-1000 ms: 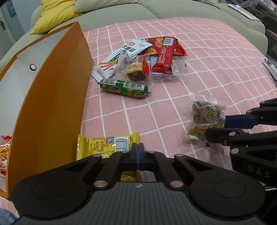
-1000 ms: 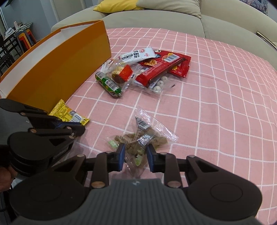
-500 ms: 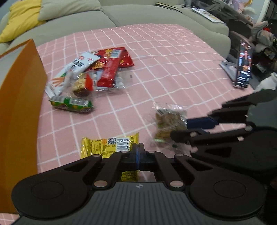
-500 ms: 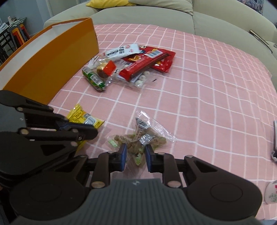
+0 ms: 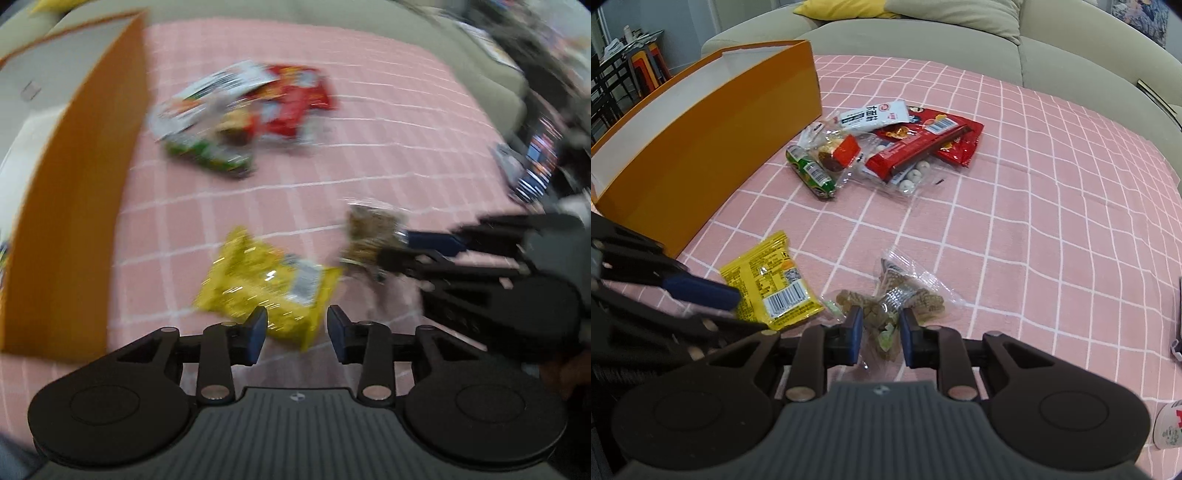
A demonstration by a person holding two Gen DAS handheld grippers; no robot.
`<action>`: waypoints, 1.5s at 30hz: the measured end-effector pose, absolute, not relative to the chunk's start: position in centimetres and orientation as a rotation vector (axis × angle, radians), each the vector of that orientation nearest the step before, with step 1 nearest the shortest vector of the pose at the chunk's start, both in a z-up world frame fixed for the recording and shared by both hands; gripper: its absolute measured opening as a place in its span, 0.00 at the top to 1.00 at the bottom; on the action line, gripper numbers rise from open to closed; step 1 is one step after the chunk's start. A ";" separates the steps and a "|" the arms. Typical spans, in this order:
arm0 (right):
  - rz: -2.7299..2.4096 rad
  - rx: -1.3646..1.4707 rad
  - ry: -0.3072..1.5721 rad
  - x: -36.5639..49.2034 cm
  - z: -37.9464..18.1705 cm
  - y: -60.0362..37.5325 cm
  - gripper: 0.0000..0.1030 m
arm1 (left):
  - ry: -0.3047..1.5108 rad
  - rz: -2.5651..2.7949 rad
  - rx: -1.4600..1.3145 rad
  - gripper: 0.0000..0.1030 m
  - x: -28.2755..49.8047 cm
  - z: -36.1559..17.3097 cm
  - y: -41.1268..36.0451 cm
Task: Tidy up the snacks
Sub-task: 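Grasp the clear nut bag with the right tool while the left tool grasps the yellow packet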
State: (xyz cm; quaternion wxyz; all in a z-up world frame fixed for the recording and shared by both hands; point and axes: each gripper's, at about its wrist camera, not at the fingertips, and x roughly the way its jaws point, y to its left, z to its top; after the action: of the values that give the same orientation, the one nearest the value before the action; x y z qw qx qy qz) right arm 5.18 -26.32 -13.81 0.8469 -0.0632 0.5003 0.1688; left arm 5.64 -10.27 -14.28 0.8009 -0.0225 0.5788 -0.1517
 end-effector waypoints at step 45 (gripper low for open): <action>0.378 0.073 1.107 6.2 -15.1 -26.6 0.64 | 1.324 -0.044 0.022 0.20 10.5 -18.0 -12.5</action>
State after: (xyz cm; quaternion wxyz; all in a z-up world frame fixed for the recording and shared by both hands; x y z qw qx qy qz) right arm 6.17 -26.61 -15.08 0.8333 0.0345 0.5222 0.1782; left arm 10.51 -12.47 -17.95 0.7883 0.0100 0.6148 -0.0202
